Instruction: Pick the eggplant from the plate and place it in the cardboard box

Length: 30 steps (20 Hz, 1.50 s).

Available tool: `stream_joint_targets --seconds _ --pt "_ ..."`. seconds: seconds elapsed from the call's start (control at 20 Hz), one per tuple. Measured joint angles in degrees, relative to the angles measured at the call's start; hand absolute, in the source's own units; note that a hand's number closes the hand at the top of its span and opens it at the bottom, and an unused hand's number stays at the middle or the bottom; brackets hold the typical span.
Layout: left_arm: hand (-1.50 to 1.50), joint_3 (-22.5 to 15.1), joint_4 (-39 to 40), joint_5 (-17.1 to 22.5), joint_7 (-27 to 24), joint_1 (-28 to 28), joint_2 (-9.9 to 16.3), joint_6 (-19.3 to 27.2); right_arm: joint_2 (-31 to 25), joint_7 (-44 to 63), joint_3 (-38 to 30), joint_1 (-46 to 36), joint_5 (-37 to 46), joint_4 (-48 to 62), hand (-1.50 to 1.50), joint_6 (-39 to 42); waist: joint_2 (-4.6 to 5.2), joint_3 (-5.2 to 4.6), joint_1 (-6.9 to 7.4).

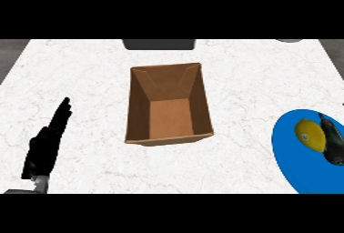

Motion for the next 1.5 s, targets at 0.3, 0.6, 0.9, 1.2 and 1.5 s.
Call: stream_joint_targets --seconds 0.3,0.6,0.9,1.2,1.5 --pt "0.0 1.2 1.3 -3.0 -0.2 -0.9 -3.2 -1.1 2.6 0.1 -1.7 0.8 3.0 -0.9 -1.5 -0.2 0.02 0.01 -0.05" --pt "0.0 3.1 1.4 -4.7 0.4 -1.2 -4.9 -3.4 5.4 -0.3 -3.0 0.9 6.2 -0.7 -1.5 -0.8 0.03 0.02 -0.03" --pt "0.0 4.9 0.6 -6.4 0.4 -0.4 -6.3 -5.1 6.1 -4.6 -4.4 0.1 9.9 3.5 -1.5 -1.3 0.05 0.01 0.1" --pt "0.0 7.2 -0.3 -6.9 0.3 0.5 -6.7 -7.2 7.7 -5.5 -4.9 0.2 12.3 4.4 -1.5 -1.8 0.04 0.01 0.08" --pt "0.0 8.9 1.1 -8.0 -0.7 -0.1 -7.8 -8.5 9.9 -6.3 -4.5 2.5 14.3 2.8 -1.5 -1.9 -0.03 -0.11 -0.02"
